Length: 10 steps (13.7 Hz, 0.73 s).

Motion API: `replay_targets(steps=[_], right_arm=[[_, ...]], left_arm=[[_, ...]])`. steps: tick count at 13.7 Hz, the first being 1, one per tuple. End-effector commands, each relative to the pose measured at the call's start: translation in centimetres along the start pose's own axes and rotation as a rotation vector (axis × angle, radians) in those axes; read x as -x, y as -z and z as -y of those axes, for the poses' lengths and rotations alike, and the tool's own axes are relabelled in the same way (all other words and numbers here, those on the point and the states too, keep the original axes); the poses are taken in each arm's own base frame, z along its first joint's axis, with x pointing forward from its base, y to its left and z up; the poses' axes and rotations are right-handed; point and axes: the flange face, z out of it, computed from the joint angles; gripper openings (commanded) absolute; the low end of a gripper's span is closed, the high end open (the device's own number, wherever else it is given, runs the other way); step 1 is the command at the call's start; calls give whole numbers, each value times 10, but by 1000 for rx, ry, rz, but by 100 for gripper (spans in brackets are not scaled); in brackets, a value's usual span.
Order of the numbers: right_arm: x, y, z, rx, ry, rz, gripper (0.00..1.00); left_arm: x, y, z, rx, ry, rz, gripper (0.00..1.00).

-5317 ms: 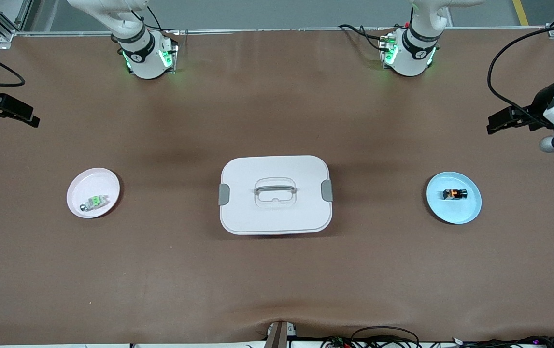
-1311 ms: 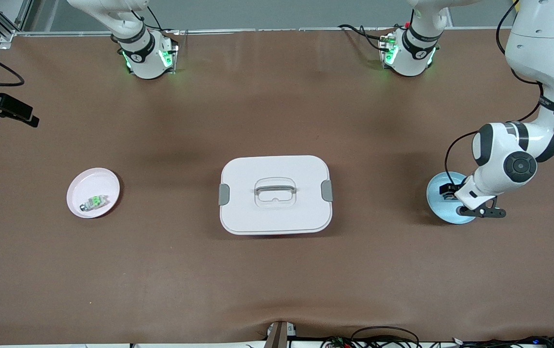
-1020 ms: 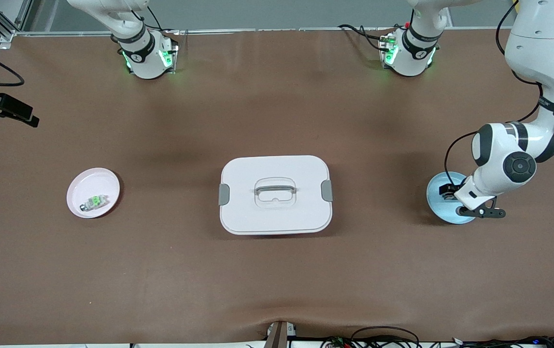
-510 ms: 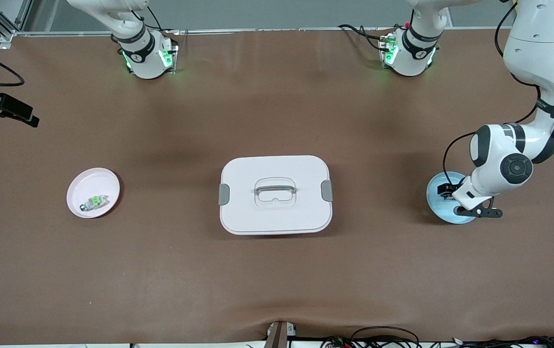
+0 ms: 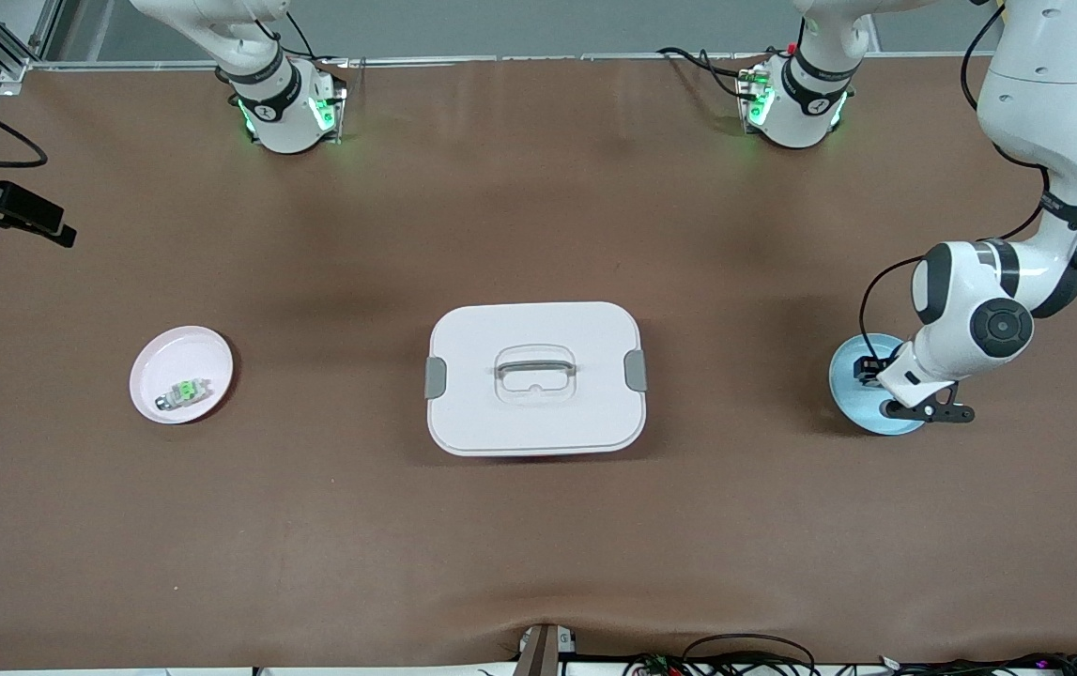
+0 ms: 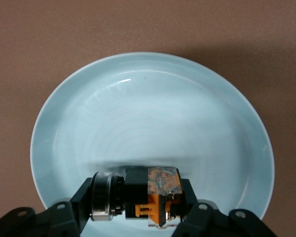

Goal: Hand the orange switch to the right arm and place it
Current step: 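Lift the orange switch off the blue plate with the left gripper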

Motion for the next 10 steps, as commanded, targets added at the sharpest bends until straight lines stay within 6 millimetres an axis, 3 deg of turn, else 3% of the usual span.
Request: replay_targets(steps=[1, 10], right_arm=[[-1, 4, -1, 13, 7, 2, 100], [-1, 5, -1, 12, 3, -1, 100]], left_arm=[[2, 40, 2, -21, -16, -12, 2], [-18, 182, -42, 141, 49, 83, 0]])
